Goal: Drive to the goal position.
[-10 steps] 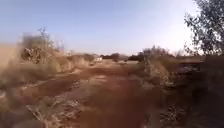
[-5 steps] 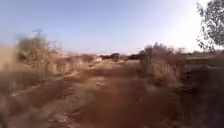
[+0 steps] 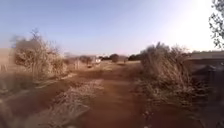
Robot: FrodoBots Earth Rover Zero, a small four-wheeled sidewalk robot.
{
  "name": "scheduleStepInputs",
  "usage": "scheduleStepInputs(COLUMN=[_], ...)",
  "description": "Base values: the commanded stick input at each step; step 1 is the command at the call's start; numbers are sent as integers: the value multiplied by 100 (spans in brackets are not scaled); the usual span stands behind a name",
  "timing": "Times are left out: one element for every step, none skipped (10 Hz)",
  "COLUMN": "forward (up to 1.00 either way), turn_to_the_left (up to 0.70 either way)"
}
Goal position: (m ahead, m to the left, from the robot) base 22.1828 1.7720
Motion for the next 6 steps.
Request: scheduleStepInputs(forward=[70,70,70,70,70,70], turn_to_the_left=[0,0,0,0,0,0])
